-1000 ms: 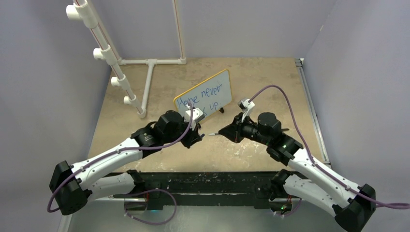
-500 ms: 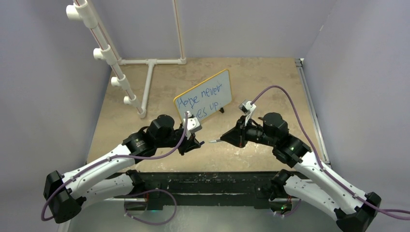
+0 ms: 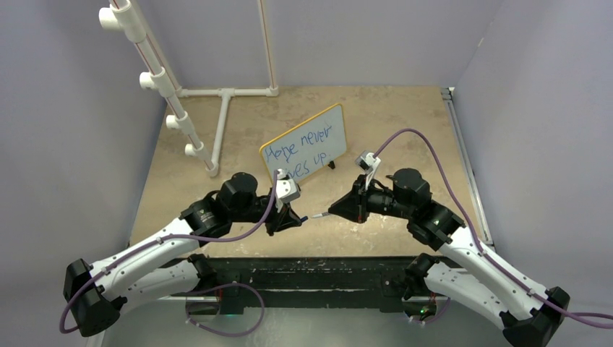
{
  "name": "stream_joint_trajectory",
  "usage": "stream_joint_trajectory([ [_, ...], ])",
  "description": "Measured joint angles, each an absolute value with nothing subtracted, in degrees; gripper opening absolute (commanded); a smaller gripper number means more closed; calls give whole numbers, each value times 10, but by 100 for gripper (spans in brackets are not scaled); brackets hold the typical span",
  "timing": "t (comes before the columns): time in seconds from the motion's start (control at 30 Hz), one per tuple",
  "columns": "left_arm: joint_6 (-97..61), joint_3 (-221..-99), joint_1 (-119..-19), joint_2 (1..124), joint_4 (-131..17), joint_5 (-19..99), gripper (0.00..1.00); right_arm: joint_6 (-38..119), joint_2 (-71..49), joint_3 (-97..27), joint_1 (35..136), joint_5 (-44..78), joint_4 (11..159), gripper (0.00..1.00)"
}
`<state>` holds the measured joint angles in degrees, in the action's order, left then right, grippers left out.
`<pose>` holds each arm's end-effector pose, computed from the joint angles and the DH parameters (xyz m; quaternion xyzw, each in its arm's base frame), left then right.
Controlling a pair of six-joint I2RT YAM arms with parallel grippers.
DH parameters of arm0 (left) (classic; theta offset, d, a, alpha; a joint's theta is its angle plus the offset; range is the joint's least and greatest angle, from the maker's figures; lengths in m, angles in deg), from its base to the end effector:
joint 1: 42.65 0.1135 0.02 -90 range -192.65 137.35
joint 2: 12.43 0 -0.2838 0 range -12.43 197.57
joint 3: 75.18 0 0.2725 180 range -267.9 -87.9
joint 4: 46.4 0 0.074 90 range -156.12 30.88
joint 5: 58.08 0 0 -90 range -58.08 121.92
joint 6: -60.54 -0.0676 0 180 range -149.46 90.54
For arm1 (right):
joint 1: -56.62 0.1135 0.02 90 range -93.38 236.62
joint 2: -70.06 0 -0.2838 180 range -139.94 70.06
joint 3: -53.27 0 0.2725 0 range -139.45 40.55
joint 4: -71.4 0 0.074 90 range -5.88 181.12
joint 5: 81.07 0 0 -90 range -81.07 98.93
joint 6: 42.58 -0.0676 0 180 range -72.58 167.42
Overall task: Write a sentence on the whiteboard
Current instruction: Close the pen cap.
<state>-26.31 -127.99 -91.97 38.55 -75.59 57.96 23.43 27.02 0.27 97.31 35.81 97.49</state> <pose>0.1296 -0.1963 0.2808 0.4341 0.7197 -0.3965 0.3692 0.1393 0.1601 0.3170 -0.2511 0.7489 0.4696 0.3944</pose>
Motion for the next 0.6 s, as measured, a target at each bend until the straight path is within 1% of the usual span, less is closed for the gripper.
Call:
stream_joint_trajectory([
  [0.6, -263, -1276, -920, 383, -750, 603, 0, 226, 268, 3, 973, 391, 958, 0],
])
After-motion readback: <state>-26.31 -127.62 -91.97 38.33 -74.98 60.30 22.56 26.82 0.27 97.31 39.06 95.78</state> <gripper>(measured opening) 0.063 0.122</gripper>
